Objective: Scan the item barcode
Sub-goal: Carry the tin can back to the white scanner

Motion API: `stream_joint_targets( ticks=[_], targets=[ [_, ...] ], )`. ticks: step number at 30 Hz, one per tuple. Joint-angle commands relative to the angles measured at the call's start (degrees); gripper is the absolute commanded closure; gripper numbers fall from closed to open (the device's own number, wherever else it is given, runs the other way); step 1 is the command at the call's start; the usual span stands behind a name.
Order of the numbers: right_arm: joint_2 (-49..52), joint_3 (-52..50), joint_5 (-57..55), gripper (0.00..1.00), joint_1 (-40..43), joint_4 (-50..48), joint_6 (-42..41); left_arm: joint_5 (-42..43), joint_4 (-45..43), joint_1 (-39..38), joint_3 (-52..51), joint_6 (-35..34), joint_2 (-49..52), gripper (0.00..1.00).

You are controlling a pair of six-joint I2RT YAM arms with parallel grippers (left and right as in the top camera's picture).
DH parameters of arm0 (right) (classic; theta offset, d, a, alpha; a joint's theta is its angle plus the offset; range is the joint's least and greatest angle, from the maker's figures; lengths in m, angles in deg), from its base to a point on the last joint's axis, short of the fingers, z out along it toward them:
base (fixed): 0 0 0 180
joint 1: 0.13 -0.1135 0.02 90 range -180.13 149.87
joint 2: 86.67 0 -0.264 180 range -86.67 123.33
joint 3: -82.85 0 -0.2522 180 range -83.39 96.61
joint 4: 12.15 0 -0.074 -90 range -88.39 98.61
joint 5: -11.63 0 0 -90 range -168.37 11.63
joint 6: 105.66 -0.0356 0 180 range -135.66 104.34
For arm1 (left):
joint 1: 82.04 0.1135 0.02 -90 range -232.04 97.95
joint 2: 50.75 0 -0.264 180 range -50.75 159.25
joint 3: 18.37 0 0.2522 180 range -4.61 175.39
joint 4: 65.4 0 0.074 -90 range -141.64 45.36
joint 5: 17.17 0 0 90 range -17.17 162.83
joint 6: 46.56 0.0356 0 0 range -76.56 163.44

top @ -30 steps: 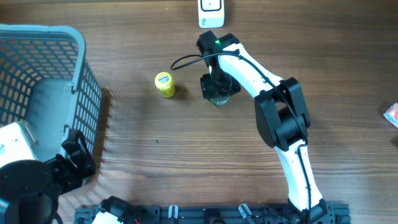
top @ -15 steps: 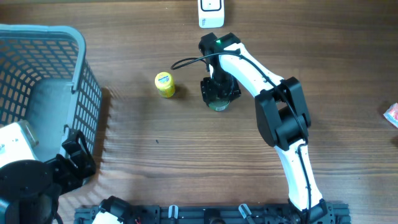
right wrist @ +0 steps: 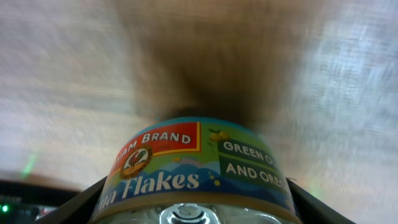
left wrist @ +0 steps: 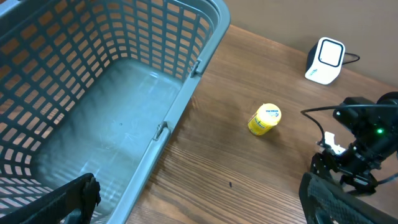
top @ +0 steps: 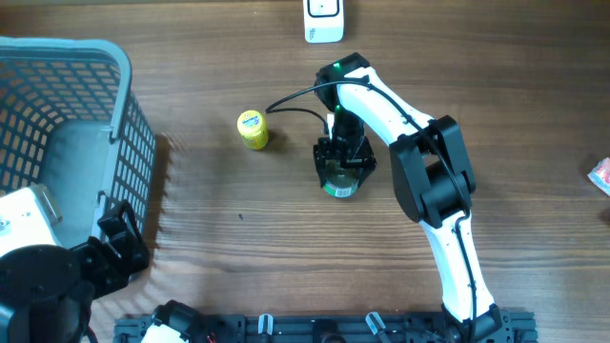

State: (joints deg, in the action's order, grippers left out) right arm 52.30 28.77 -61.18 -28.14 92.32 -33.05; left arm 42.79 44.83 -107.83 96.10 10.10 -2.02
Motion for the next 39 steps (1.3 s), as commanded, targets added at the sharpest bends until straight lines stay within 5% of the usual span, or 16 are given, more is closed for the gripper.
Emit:
stream_joint_targets(
  ticks=[1,10,28,39],
  targets=[
    [1.44,-0.09,2.47,0.27,0.09,1.62,0.98,0.68,0.02,-0.15,0.0,-0.17,-0.31,0.0],
    [1.44,-0.09,2.4,0.27,0.09,-2.56,1.14,0.68,0.02,-0.15,0.0,-0.17,-0.31,0.0],
    [1.44,-0.09,1.4,0.28,0.15,-39.74,4.0,0.66,0.02,-0.15,0.0,-0.17,-0.31,0.0],
    [1.44,-0.09,-15.65,0.24,0.35,-53.96,9.88,0.66,-0.02,-0.15,0.0,-0.17,-0.31,0.0]
  ],
)
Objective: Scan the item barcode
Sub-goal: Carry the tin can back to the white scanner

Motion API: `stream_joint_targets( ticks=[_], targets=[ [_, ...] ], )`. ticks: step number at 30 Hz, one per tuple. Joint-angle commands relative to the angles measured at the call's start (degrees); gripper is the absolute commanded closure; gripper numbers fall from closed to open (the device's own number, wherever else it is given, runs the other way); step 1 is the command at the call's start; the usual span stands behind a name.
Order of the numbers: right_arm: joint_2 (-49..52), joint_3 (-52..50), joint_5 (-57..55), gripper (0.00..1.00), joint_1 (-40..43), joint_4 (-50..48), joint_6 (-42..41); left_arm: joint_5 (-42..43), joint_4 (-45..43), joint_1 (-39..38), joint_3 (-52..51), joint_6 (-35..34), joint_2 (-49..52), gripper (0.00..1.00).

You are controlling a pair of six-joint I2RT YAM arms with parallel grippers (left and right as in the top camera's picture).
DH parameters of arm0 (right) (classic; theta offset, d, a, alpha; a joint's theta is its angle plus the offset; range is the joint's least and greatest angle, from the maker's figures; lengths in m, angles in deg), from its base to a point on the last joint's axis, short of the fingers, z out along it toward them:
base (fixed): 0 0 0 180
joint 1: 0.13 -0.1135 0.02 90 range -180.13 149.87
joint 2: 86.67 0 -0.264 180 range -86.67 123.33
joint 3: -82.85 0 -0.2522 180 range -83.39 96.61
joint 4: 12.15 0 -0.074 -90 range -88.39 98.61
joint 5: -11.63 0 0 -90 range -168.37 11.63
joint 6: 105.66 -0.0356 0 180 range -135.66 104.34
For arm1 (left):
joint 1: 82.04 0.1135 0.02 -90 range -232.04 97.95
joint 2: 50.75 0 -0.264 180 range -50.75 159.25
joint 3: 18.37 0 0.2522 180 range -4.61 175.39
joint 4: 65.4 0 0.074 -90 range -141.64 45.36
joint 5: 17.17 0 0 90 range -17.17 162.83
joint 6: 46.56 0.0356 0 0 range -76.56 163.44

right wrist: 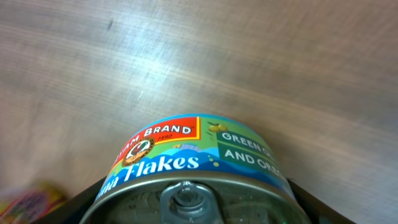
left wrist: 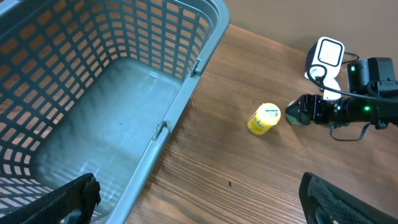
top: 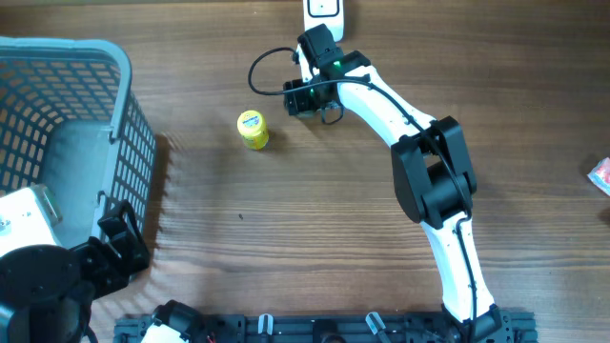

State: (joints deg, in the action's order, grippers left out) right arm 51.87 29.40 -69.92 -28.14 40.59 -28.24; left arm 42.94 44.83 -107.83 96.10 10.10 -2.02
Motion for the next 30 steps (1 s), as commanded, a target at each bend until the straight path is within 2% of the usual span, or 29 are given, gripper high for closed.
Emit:
stream_joint_targets(
  ticks=[1,8,16,30],
  targets=[
    [1.88,-0.72,-7.23,0.24,0.35,-3.3,5.99,0.5,-0.02,-0.15,0.0,-0.17,-0.31,0.0],
    [1.88,-0.72,-8.33,0.3,0.37,-9.73,8.07,0.5,-0.22,-0.15,0.0,-0.17,-0.31,0.0],
    [1.88,-0.72,-15.63,0.33,0.55,-18.03,8.09,0.52,-0.22,-0.15,0.0,-0.17,-0.31,0.0],
    [1.88,-0.72,-19.5,0.33,1.33,-37.18,12.9,0.48,-0.24,-0.15,0.0,-0.57,-0.31,0.0]
  ],
)
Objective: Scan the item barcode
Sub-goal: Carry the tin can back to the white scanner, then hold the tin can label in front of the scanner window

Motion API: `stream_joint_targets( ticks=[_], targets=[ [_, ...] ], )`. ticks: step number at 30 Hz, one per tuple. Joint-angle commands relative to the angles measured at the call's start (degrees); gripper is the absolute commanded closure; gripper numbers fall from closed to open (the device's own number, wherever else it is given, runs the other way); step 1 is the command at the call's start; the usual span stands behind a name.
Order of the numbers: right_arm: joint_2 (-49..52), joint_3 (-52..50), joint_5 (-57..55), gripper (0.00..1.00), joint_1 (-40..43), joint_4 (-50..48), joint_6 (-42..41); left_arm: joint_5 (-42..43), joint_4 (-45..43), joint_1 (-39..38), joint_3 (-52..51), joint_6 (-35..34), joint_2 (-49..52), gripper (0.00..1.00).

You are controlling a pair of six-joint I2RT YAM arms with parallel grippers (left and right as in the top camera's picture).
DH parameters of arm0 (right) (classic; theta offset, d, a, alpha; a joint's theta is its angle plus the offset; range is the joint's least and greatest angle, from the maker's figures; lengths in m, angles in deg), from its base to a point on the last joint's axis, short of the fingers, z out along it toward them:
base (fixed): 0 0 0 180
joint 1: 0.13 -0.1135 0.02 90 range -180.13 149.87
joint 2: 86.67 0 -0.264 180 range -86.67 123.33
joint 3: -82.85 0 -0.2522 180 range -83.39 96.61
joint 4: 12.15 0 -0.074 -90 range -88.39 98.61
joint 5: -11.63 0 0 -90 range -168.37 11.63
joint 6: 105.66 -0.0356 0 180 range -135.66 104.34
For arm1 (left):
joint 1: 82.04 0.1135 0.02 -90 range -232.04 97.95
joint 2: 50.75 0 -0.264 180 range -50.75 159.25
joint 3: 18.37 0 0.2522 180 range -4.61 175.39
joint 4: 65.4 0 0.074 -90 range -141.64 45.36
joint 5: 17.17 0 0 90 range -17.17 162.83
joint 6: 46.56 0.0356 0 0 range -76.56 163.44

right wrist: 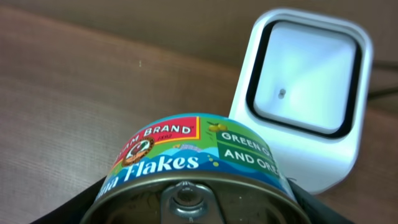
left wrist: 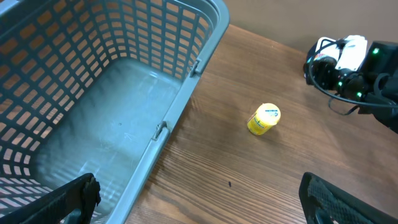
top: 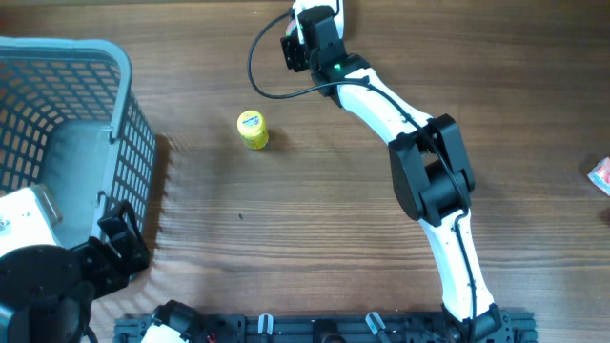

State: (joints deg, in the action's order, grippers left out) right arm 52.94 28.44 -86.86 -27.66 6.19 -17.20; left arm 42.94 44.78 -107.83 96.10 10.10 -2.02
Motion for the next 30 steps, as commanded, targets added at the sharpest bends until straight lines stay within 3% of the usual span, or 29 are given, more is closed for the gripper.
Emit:
stream_joint_targets(
  ticks=[1,13,30],
  targets=[
    [0.81,0.24,-2.58,0.33,1.05,-3.72,2.67,0.46,-0.17,-0.15,0.0,-0.57,-0.31,0.0],
    [0.81,0.22,-2.62,0.33,4.15,-16.11,7.37,0.26,-0.2,-0.15,0.0,-0.57,-0.31,0.0],
    [3.1,0.22,5.81,0.34,6.86,-23.54,7.37,0.26,-1.29,-0.15,0.0,-0.57,-0.31,0.0]
  ],
)
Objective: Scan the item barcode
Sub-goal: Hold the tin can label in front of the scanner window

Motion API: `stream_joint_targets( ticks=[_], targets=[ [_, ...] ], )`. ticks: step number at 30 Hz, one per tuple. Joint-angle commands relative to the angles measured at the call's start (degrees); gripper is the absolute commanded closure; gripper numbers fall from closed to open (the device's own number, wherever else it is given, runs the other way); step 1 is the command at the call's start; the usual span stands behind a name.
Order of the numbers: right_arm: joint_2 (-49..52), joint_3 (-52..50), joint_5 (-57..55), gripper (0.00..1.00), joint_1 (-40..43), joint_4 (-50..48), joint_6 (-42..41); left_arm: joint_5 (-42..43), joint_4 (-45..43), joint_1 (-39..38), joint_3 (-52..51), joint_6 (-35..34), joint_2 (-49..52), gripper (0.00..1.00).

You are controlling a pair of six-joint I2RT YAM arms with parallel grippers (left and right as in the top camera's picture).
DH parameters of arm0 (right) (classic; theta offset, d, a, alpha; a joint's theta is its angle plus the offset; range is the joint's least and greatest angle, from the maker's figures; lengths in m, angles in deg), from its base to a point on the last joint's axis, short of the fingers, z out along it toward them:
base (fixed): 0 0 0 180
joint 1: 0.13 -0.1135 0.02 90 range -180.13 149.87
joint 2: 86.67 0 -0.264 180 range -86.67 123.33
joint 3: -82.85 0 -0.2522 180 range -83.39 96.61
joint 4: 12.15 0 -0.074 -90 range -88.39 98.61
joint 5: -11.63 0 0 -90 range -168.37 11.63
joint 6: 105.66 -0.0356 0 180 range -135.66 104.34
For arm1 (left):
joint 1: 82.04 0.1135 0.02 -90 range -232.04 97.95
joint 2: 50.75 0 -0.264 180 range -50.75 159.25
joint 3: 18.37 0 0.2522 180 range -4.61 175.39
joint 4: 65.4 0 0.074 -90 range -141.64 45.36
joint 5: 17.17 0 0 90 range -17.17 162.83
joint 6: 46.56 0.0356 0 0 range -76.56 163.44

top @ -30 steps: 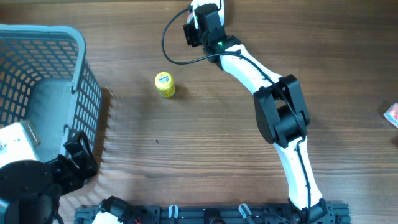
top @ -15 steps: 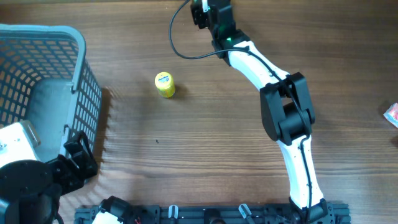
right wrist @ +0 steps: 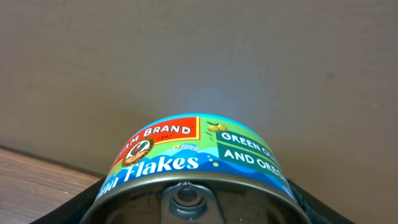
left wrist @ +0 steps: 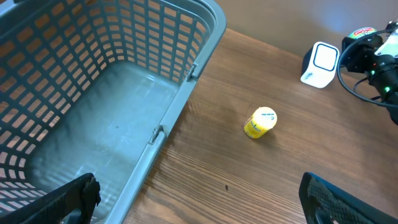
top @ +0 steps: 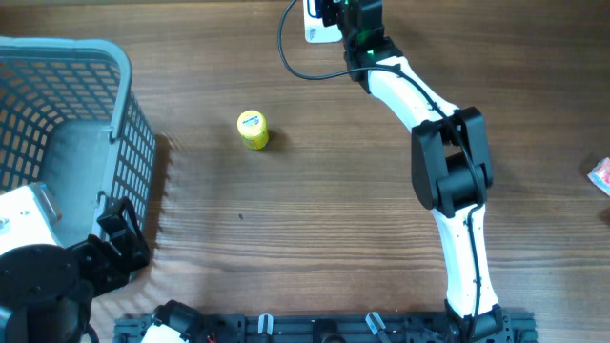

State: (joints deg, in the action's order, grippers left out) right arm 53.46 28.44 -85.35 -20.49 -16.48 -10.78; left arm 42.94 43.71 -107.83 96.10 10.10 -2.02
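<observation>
A tuna flakes can (right wrist: 193, 163) with a blue, red and green label fills the right wrist view, my right gripper (right wrist: 194, 202) shut on it. Beyond the can only a plain wall shows. Overhead, the right gripper (top: 345, 11) is at the table's far edge, just right of the white barcode scanner (top: 315, 27). In the left wrist view the can (left wrist: 364, 32) is held raised to the right of the scanner (left wrist: 319, 61). My left gripper (left wrist: 199, 205) stands open at the near left, by the basket, with nothing between its fingers.
A blue mesh basket (top: 119, 105) stands at the left. A small yellow container (top: 253, 129) lies on the wood left of centre. A red-and-white item (top: 601, 175) sits at the right edge. A black cable (top: 295, 48) loops from the right arm.
My right gripper has moved with the can from in front of the scanner's window to its right side. The scanner has left the right wrist view, which now shows the wall.
My right gripper was shut on the can at the middle of the table. Then it held the can farther back, near the yellow container. Then the can was in front of the scanner's window, and now beside the scanner. The left arm stayed still.
</observation>
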Motion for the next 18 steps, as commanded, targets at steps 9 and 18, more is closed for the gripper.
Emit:
stream_joint_targets(
  ticks=[9,18],
  targets=[
    [4.9,0.22,7.1,0.34,-0.31,-5.14,0.42,0.24,-0.59,-0.15,0.0,-0.57,-0.31,0.0],
    [4.9,0.22,7.1,0.35,-0.31,-6.6,-0.57,0.04,-0.59,-0.15,0.0,-0.57,-0.31,0.0]
  ],
)
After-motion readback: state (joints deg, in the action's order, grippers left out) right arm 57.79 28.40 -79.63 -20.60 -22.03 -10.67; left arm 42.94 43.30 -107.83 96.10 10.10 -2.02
